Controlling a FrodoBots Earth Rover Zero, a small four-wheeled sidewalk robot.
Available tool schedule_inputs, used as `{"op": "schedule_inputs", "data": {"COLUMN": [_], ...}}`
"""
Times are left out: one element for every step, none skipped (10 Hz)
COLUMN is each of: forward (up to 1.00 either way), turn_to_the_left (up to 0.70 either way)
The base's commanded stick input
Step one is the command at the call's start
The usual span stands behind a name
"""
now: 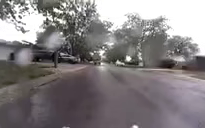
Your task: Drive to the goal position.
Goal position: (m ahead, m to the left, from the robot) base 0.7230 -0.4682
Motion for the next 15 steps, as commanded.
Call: {"op": "schedule_inputs", "data": {"forward": [0.50,0.50,0.50,0.50,0.50,0.50,0.50,0.50,0.50,0.50,0.50,0.50,0.50,0.50,0.50], "turn_to_the_left": [-0.01,-0.01,-0.01,-0.01,-0.01,-0.01,-0.01,-0.01,-0.01,-0.01,-0.01,-0.01,-0.01,-0.01,-0.01]}}
